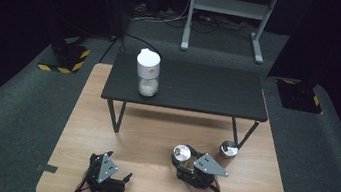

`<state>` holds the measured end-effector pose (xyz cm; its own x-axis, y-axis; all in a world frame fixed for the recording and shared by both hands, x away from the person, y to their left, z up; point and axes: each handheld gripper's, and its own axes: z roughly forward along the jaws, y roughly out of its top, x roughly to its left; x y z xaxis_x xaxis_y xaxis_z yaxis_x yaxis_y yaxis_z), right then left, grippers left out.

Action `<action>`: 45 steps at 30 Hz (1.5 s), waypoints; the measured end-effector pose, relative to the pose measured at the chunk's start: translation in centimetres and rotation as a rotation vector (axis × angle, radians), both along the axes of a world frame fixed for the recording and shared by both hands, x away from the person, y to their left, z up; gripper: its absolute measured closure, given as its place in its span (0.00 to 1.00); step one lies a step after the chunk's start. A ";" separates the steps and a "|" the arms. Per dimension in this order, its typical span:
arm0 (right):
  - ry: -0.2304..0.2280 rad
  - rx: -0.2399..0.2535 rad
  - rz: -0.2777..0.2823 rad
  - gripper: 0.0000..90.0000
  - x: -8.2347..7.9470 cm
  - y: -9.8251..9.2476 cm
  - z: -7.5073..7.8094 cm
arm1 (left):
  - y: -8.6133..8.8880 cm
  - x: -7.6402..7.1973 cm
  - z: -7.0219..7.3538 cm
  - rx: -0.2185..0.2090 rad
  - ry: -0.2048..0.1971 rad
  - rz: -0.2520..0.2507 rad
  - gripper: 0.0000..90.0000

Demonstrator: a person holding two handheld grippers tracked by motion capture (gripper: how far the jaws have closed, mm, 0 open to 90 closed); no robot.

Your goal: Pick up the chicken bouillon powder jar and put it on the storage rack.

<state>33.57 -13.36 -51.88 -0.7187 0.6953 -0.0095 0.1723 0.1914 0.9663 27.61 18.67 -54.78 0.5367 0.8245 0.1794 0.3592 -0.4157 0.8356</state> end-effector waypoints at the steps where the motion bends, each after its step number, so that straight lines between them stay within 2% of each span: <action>1: 0.002 0.004 0.002 0.37 0.0 0.0 0.0 | 0.0 0.0 0.0 0.000 0.000 0.000 0.01; 7: 0.001 0.012 0.005 0.38 0.1 -0.1 -0.1 | 0.0 0.0 0.0 -0.001 0.000 0.000 0.01; 24: -0.001 -0.016 0.013 0.38 0.0 -0.1 0.5 | 0.0 0.0 0.0 -0.001 0.002 -0.006 0.01; 45: -0.072 0.024 -0.011 0.38 -1.1 -1.9 4.8 | 0.1 0.0 0.0 -0.004 0.005 -0.007 0.01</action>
<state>32.49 -15.24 -47.10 -0.7089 0.7039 -0.0445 0.1040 0.1667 0.9805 27.64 18.76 -54.74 0.5432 0.8215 0.1733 0.3602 -0.4145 0.8357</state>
